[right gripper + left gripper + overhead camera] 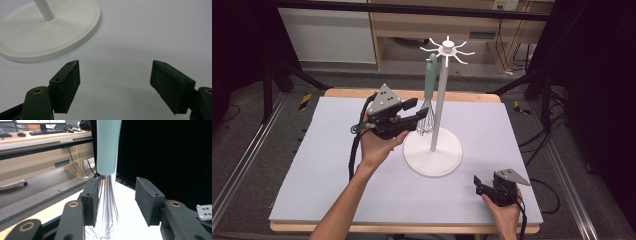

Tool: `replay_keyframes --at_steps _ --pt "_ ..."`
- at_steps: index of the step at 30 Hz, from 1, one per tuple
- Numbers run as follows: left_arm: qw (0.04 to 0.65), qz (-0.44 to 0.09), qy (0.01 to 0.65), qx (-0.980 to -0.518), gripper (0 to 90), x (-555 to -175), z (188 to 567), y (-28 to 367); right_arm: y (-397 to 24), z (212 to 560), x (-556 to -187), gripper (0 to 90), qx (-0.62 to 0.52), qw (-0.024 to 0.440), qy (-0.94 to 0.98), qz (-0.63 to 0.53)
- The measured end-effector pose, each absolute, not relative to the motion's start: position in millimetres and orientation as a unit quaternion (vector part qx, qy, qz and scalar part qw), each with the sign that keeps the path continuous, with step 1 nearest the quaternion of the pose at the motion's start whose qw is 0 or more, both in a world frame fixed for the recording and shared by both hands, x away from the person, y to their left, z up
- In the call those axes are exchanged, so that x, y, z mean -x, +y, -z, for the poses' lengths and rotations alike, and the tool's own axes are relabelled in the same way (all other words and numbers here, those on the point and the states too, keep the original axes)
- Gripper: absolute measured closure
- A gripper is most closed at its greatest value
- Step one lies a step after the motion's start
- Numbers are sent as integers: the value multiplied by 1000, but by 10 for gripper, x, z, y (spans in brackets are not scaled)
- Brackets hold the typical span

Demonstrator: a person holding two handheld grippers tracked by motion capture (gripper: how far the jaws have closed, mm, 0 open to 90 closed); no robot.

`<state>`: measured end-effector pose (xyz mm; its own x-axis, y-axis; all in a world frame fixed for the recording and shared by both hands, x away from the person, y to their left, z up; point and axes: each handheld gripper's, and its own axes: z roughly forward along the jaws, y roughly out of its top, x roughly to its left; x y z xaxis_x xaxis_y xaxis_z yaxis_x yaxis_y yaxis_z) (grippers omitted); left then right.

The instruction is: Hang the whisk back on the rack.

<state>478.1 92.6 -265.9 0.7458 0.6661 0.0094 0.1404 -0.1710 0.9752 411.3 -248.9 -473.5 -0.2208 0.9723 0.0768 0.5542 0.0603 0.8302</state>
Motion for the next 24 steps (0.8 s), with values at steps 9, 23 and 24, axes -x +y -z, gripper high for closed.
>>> replay_keyframes --at_steps 9,23,24 --pt "567 -225 283 -740 455 -4633 2858 1110 -2496 4738 -4108 241 -565 269 677 -388" --pt "523 -227 328 -753 399 -4555 3410 1472 -2513 4751 -4104 237 -568 265 677 -384" --pt "523 -226 331 -752 398 -4550 3453 1507 -2516 4752 -4104 237 -569 266 677 -384"
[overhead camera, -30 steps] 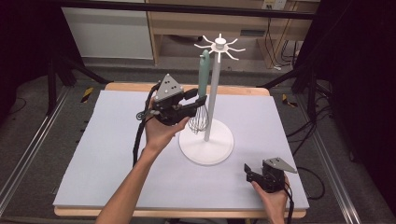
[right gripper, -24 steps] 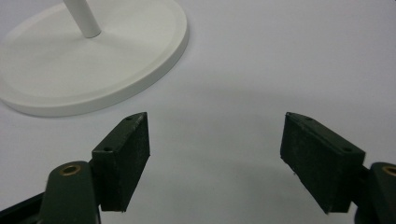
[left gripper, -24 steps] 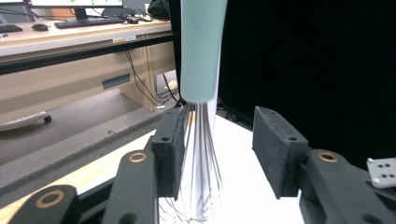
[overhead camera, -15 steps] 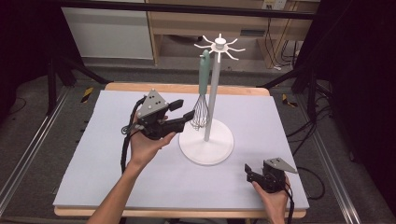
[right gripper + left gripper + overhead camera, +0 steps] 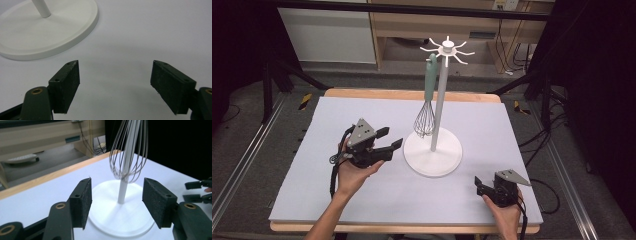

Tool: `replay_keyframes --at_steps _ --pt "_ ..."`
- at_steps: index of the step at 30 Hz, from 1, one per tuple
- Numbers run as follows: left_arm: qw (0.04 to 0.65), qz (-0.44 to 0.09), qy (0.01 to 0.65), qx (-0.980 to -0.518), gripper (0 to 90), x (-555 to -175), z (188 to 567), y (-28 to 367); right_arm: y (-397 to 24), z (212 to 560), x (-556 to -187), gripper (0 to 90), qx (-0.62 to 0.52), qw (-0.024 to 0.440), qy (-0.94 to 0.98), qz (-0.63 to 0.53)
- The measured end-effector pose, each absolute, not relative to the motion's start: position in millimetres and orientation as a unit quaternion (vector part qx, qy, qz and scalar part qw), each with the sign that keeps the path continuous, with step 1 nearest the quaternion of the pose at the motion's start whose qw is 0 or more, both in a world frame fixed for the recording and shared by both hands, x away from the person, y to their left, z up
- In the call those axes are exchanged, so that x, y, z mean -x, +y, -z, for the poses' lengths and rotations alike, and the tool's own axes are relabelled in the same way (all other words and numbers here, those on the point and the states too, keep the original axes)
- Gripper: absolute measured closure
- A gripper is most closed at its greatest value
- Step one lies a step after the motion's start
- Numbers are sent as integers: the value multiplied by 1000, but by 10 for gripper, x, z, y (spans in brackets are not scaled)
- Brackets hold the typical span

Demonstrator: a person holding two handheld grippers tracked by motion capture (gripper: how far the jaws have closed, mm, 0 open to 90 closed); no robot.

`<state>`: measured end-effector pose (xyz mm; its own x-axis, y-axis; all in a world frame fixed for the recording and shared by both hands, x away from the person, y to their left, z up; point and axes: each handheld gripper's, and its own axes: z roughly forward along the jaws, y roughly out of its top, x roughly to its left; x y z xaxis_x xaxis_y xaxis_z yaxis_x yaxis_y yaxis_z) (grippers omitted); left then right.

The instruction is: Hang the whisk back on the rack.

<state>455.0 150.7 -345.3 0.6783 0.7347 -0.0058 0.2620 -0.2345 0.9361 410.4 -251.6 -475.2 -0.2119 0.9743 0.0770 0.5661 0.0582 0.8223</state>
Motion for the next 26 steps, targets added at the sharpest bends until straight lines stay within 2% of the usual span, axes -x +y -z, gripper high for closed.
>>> replay_keyframes --at_steps 12,26 --pt "473 -225 403 -751 391 -4535 4035 2022 -2546 4779 -4109 216 -576 264 676 -376" --pt "425 -252 466 -734 356 -4476 4378 2535 -2617 4807 -4121 197 -584 258 679 -362"
